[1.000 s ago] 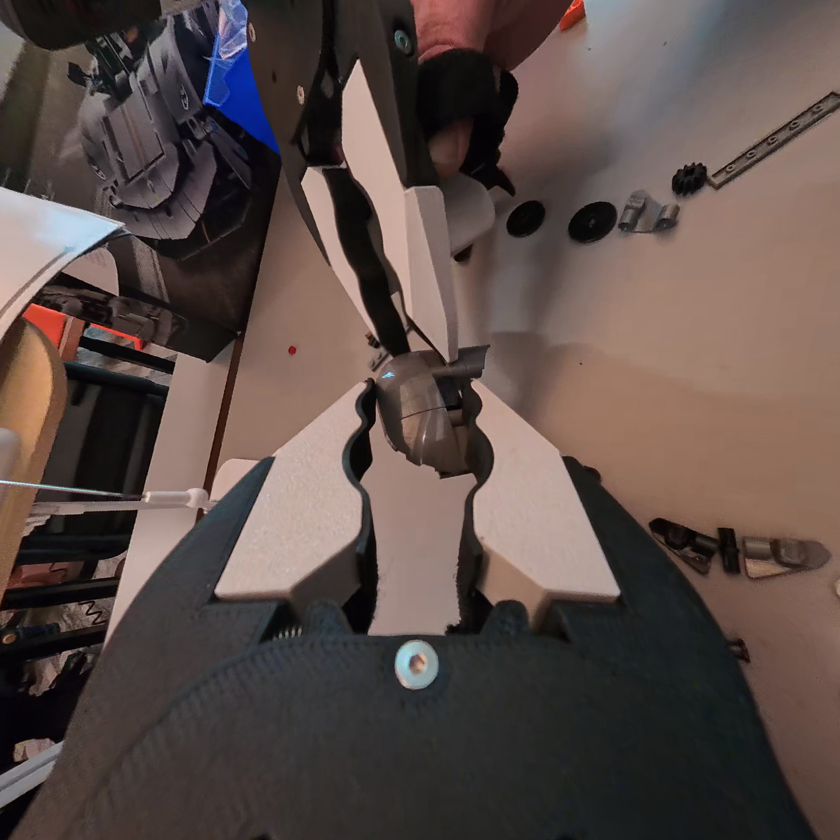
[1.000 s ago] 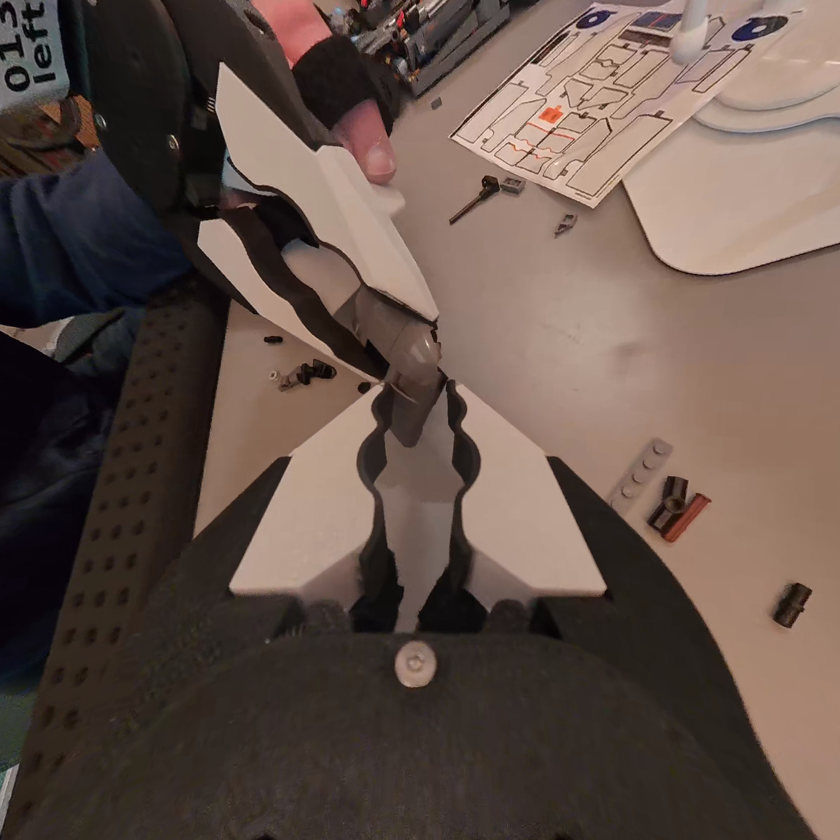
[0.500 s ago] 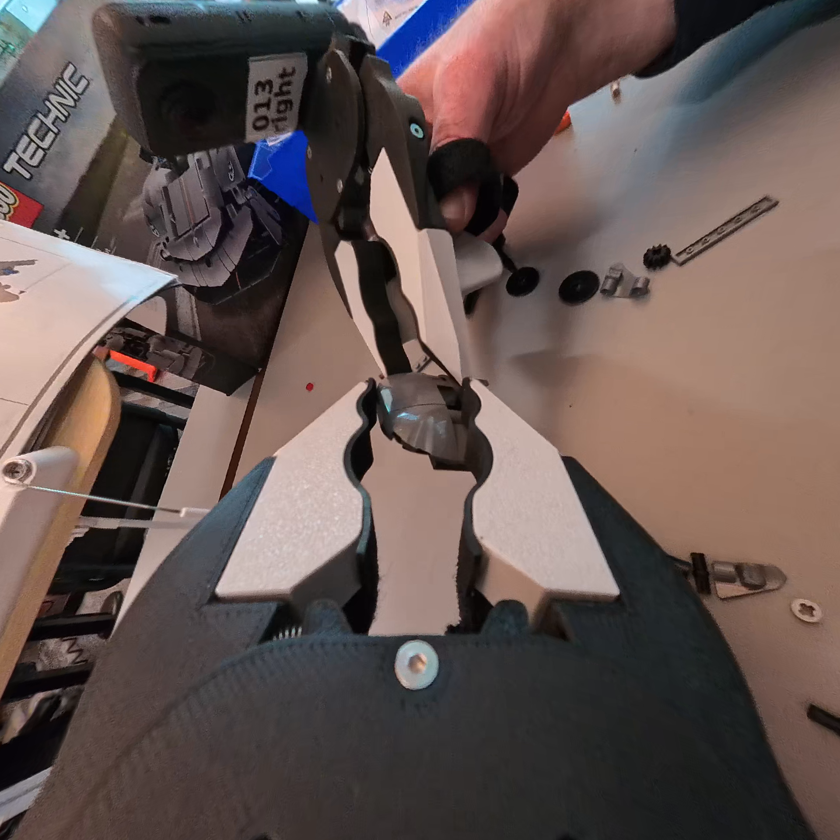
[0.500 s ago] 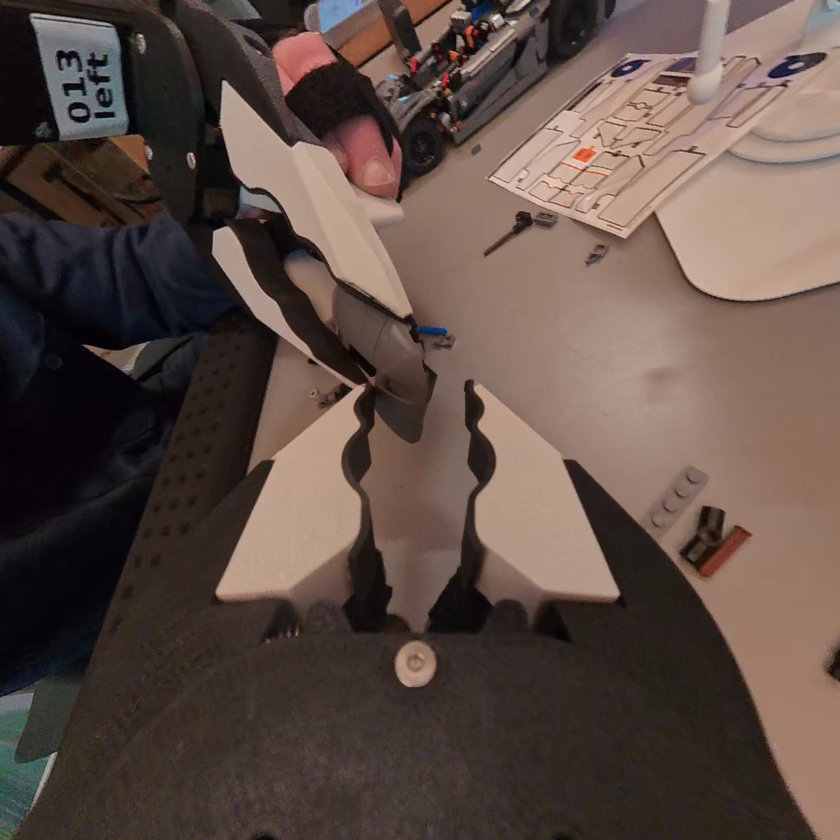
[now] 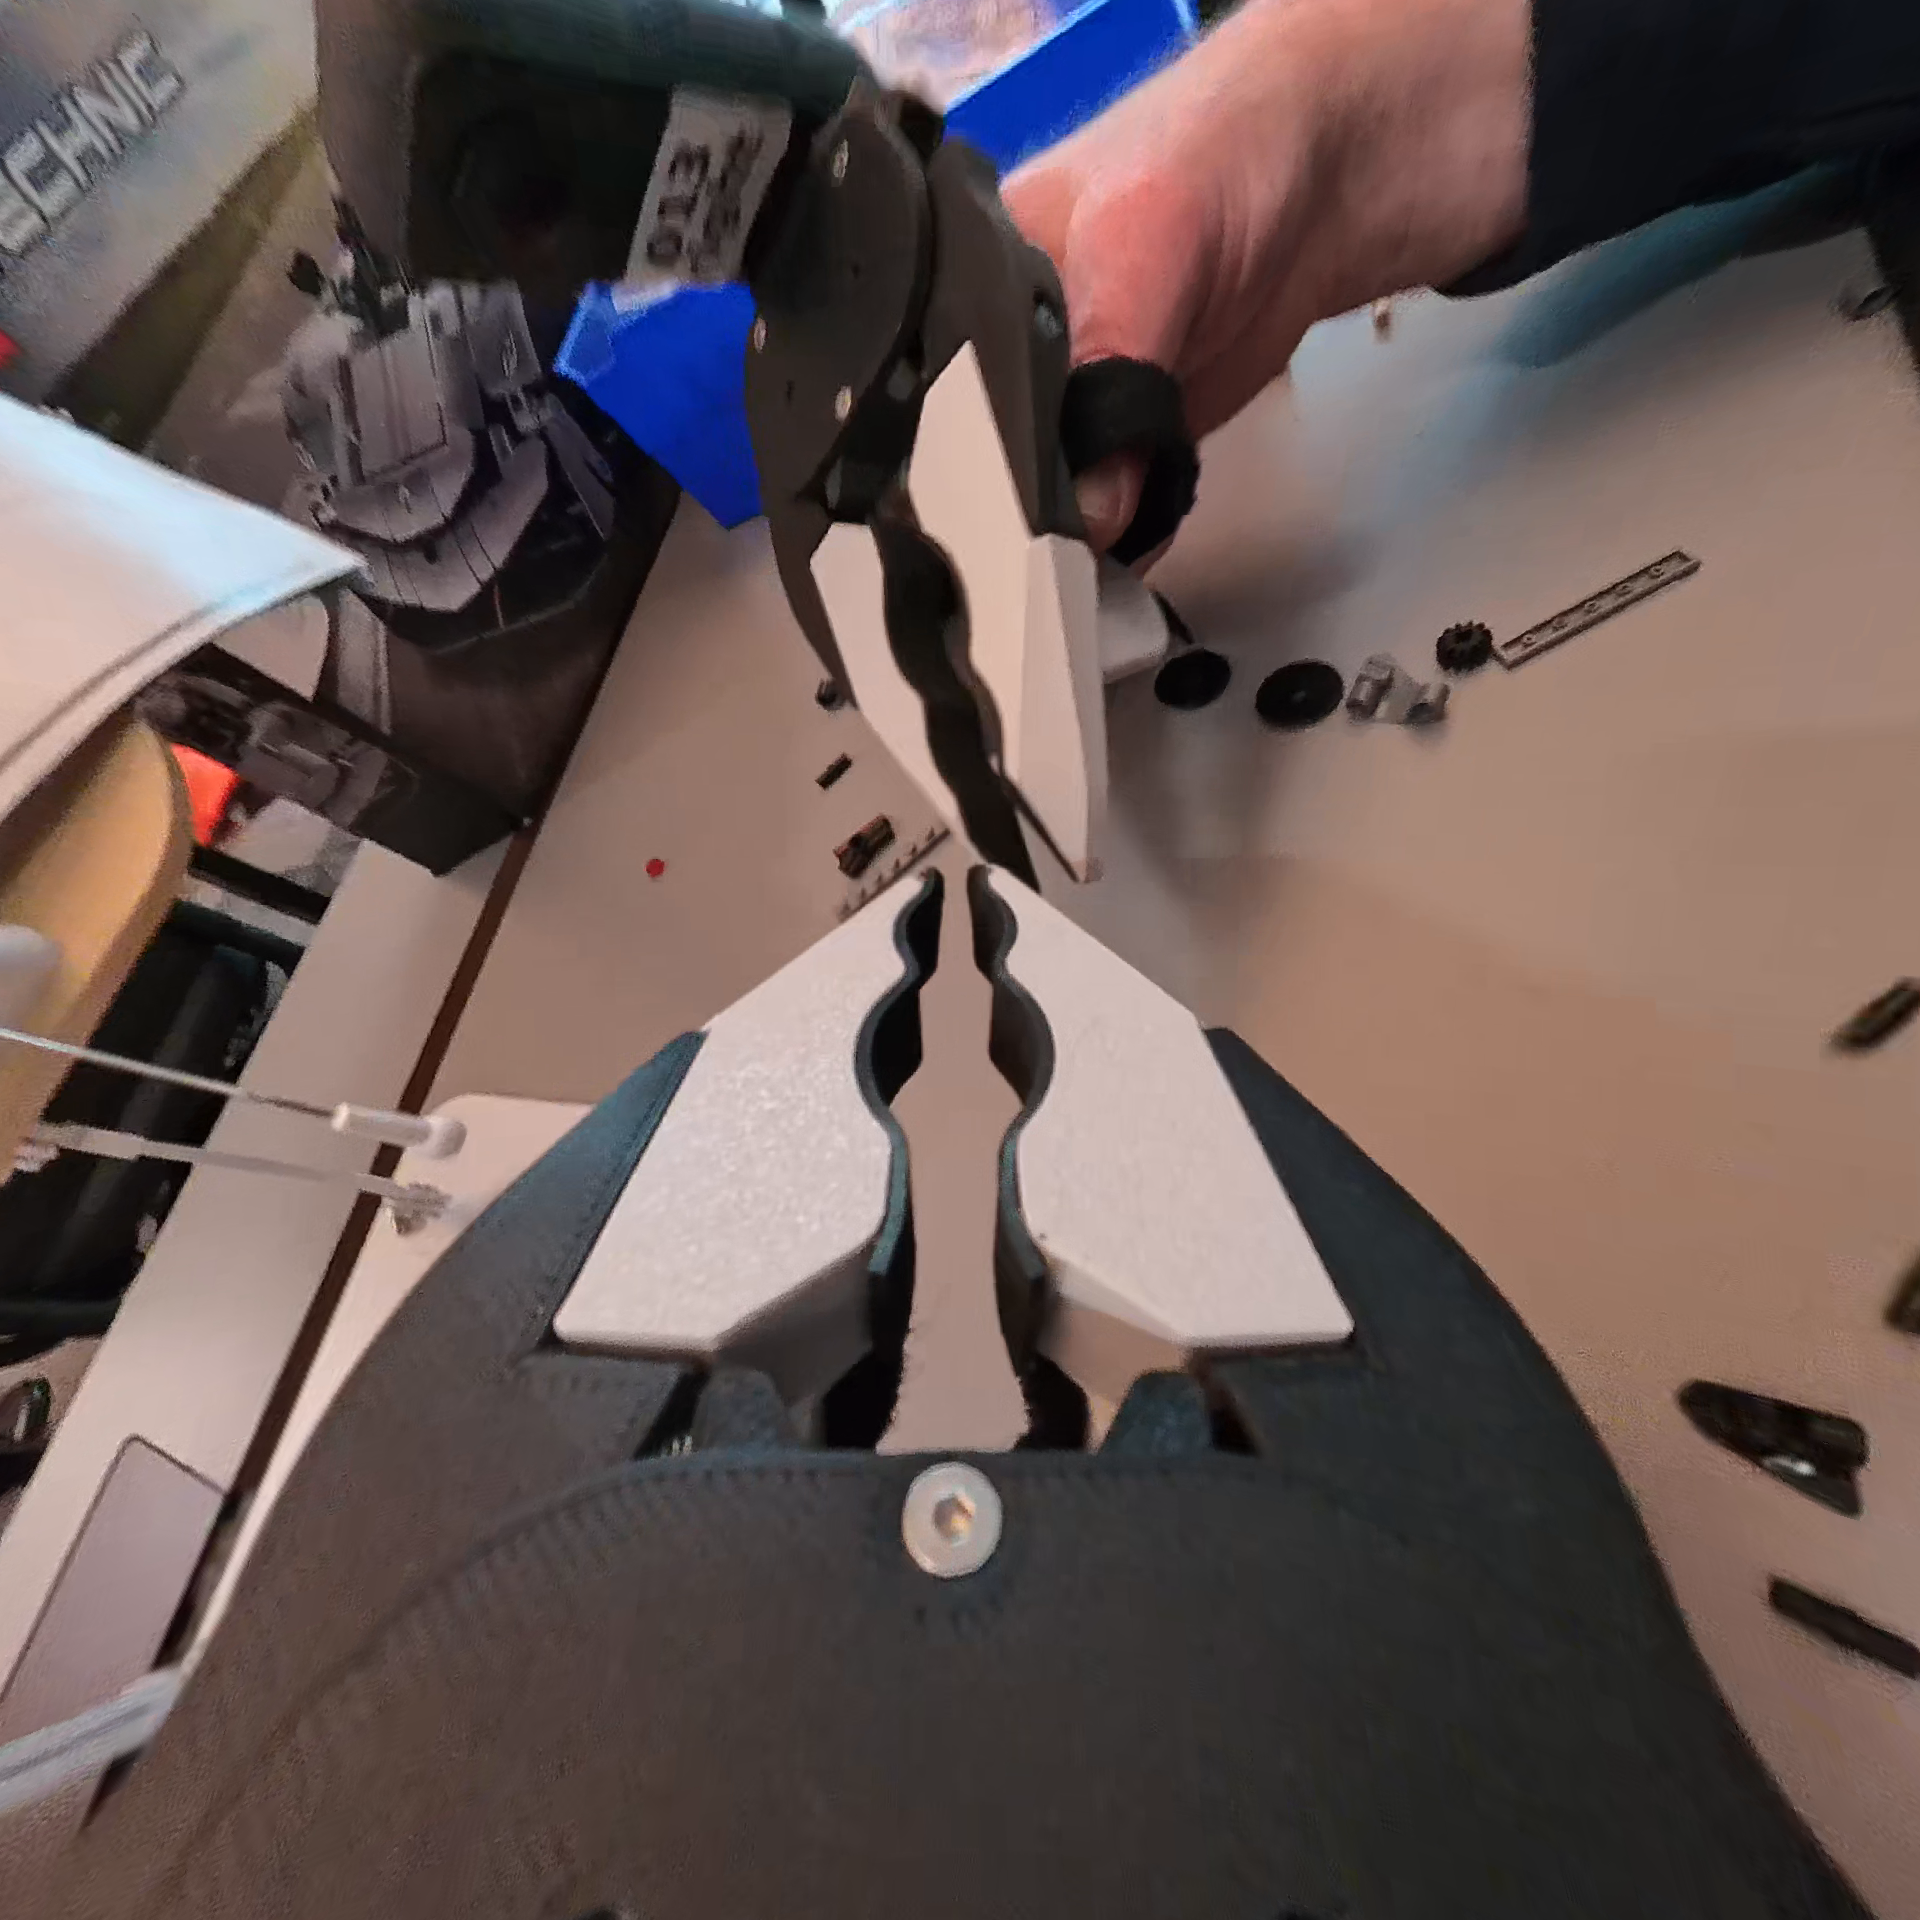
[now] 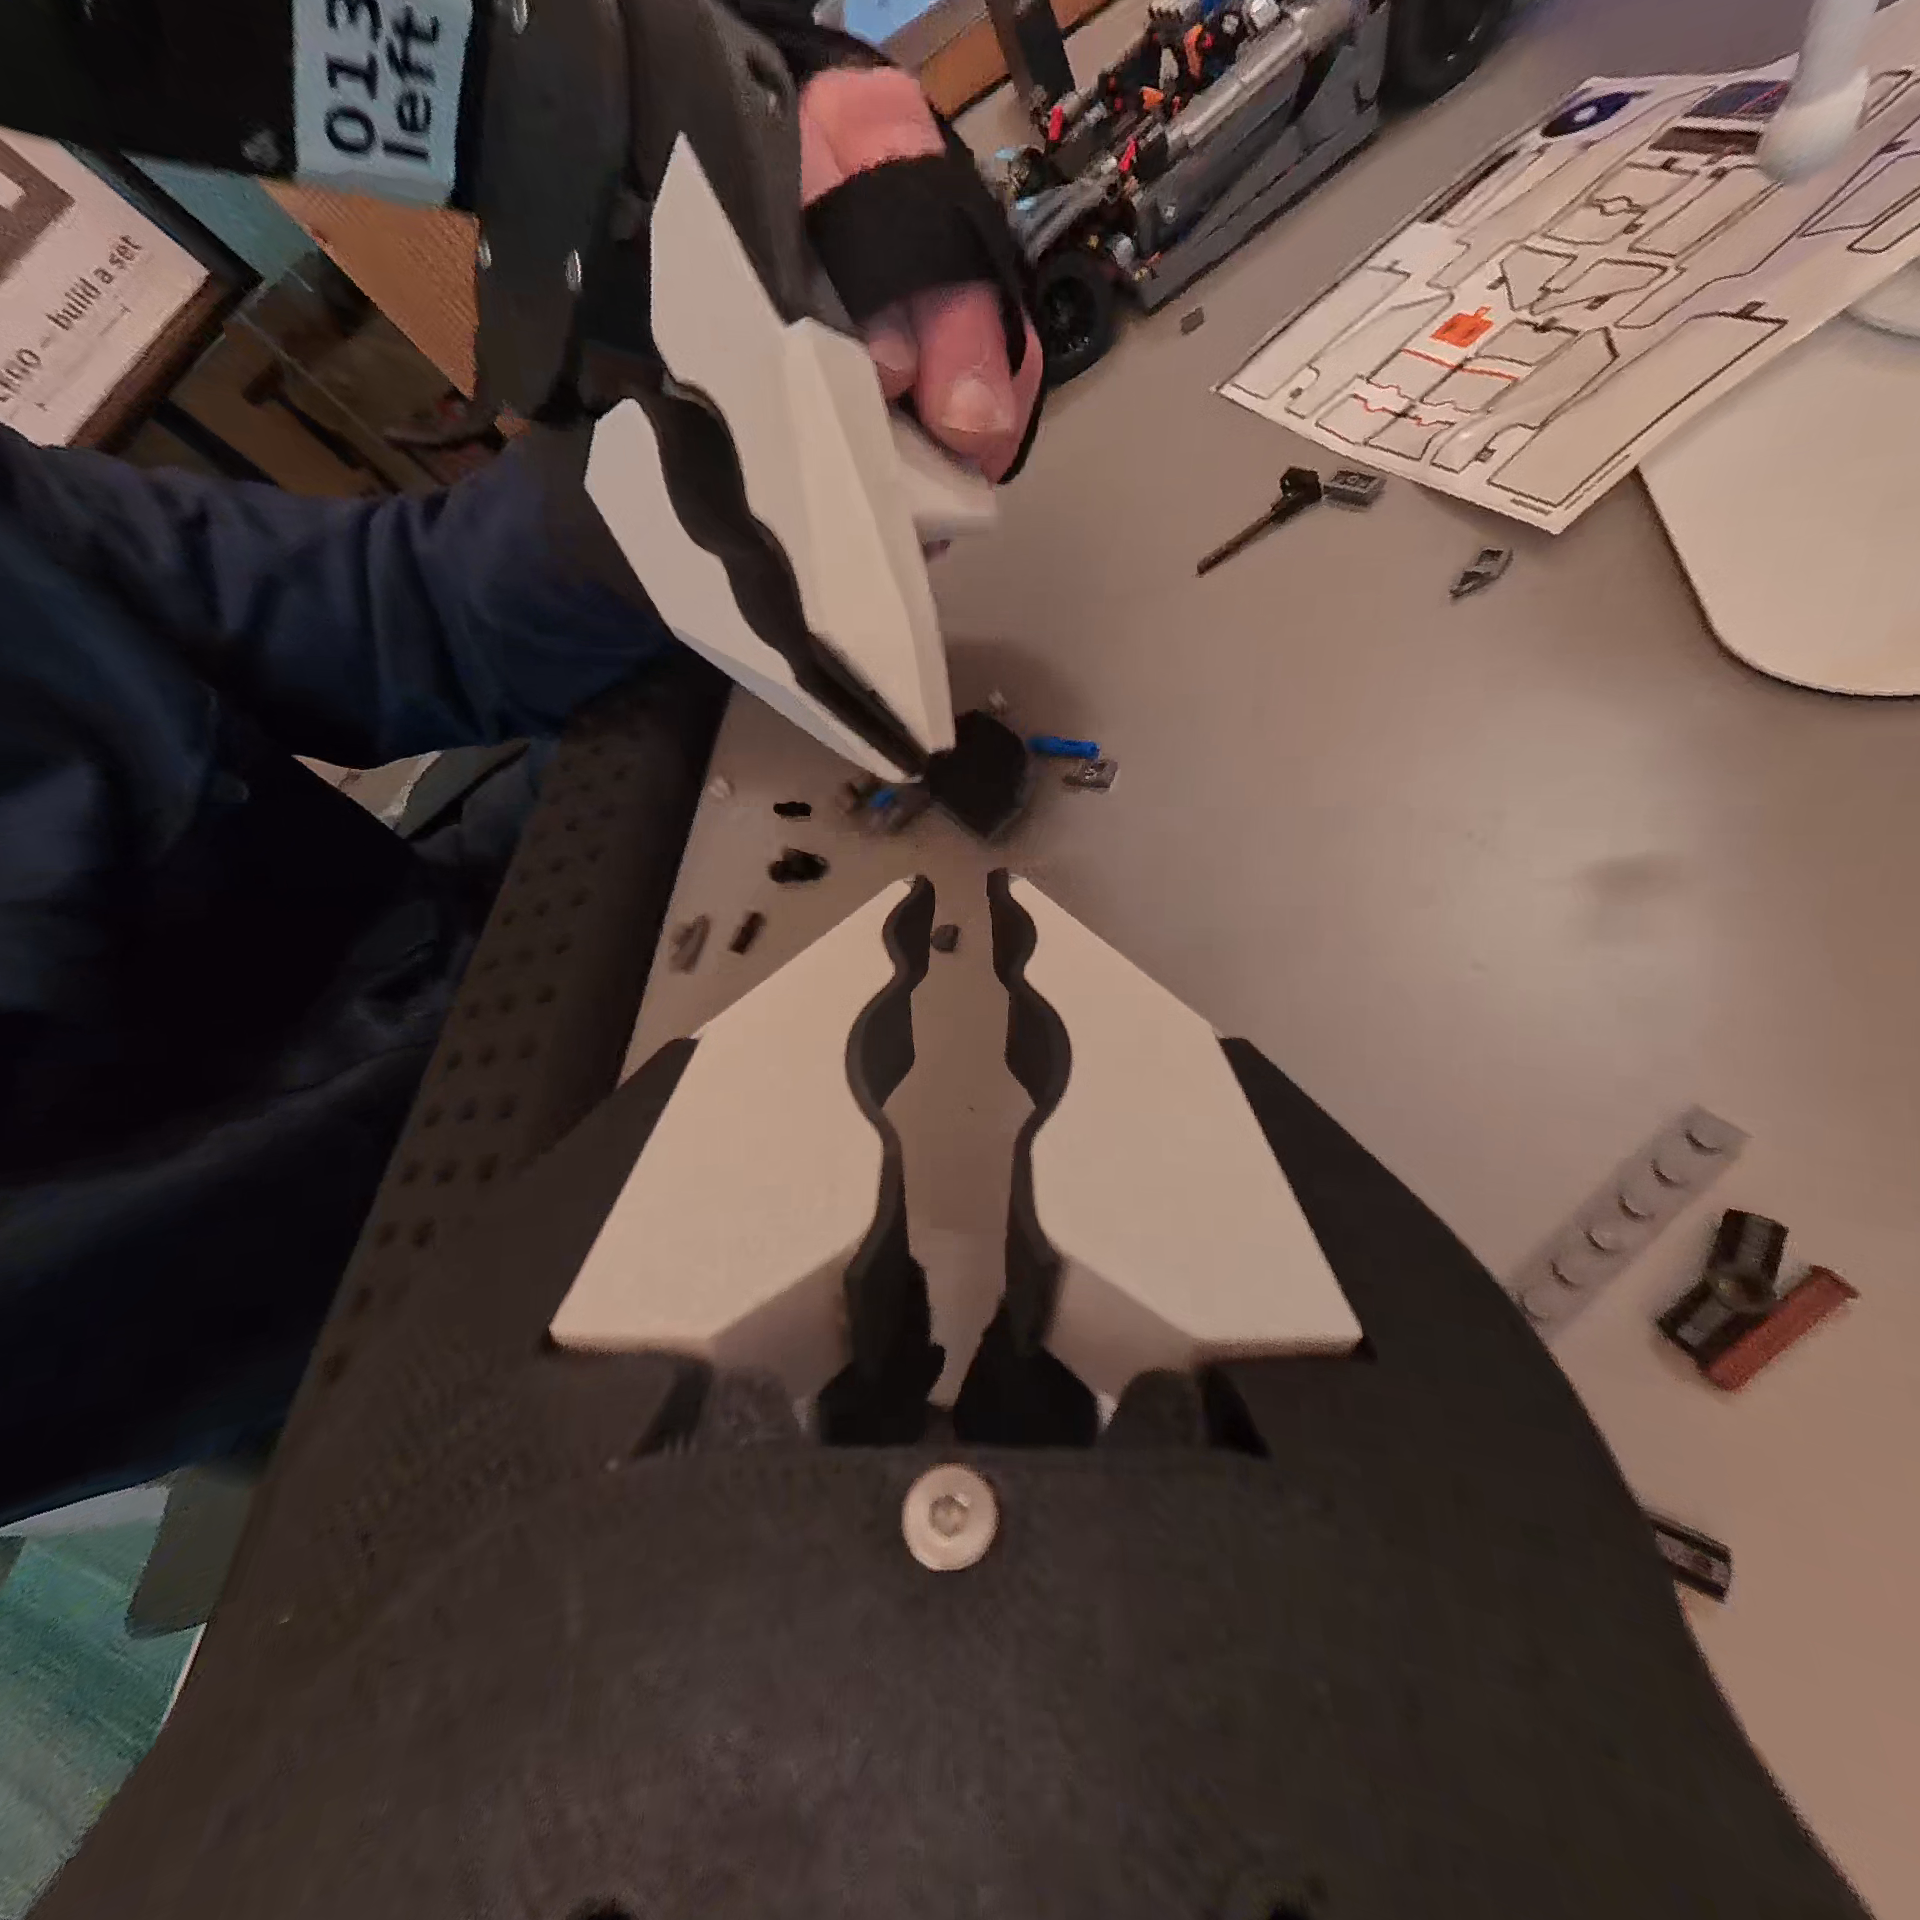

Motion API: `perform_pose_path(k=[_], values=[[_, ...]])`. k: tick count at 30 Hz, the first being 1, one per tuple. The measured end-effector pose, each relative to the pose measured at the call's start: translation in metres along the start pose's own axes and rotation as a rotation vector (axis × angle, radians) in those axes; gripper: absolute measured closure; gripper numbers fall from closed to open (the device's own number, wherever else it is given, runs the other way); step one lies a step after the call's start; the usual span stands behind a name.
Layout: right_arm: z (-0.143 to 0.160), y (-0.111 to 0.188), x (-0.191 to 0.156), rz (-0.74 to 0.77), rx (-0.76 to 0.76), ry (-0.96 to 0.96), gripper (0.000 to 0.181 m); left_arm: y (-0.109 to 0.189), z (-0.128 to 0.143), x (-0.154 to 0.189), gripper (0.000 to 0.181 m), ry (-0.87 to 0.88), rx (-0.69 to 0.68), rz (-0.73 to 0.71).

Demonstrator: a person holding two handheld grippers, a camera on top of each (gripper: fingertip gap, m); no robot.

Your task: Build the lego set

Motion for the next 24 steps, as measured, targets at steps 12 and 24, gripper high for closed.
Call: perform_pose_path(k=[12, 24], values=[[-0.005, -0.016, -0.011, 0.155, -0.137, 0.118, 0.154, 0.0, 0.028, -0.013, 0.17, 0.107, -0.16, 0.082], [-0.003, -0.023, -0.01, 0.184, -0.179, 0.135, 0.151, -0.001, 0.044, 0.037, 0.141, 0.027, -0.535, 0.468]])
Point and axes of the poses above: each gripper's, where its closed fingertips meet, y back along the fingers, z out of its underside, x = y × z across the jaws, the point moved 9 cm from there along y, back along the fingers, and after that the axes turned 13 degrees about -x, right-handed, at the moved point
